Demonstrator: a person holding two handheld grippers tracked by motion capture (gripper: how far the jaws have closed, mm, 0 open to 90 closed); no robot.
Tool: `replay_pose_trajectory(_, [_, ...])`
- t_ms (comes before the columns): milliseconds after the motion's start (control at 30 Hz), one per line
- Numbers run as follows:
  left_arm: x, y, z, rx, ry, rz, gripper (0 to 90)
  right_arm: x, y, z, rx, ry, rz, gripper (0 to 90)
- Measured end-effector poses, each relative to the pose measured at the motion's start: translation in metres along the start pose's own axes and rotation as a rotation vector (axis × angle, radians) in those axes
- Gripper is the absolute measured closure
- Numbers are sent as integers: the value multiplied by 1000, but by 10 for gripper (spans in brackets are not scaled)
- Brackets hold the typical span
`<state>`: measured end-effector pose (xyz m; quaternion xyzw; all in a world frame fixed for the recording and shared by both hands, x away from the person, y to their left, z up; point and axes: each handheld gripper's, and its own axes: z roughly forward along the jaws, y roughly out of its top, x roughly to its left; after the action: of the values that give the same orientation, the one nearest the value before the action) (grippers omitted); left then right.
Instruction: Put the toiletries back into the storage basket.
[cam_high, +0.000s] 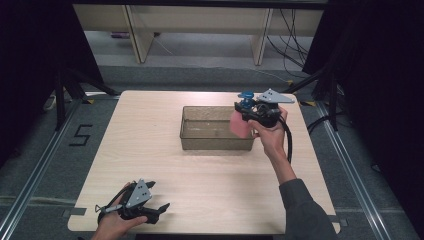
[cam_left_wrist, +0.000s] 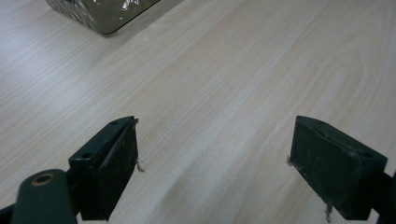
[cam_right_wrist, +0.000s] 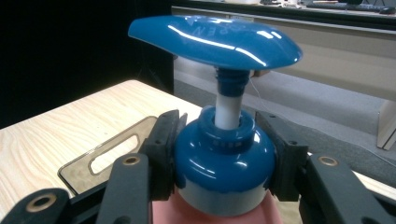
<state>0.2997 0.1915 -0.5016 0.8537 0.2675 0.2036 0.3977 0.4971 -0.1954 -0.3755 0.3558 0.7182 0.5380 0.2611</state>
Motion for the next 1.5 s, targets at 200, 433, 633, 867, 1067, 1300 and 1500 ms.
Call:
replay_pose_trajectory(200, [0,0,0,-3,1,2,149,-1,-1,6,-5,-17,8,534])
replay_pose_trajectory(433, [-1,0,0,-7,-4,-1,148,-1,-4,10,6,-21,27,534])
replay_pose_trajectory(633, [0,0,-1,-2,-1,2,148,-3,-7,13,-14,-18,19,534])
replay_pose_trajectory(867, [0,0,-1,-2,-1,0,148,-2,-11,15,0,-32,29,533])
replay_pose_trajectory(1067, [0,0,-1,-2,-7,2,149,-5,-18,19,5,-31,37,534])
replay_pose_trajectory(1300, [-1,0,-1,-8,6,0,149,-6,-22,23,19,-50,31,534])
replay_pose_trajectory(1500, [-1,0,0,-11,11,2,148,-8,-29,26,20,-64,34,534])
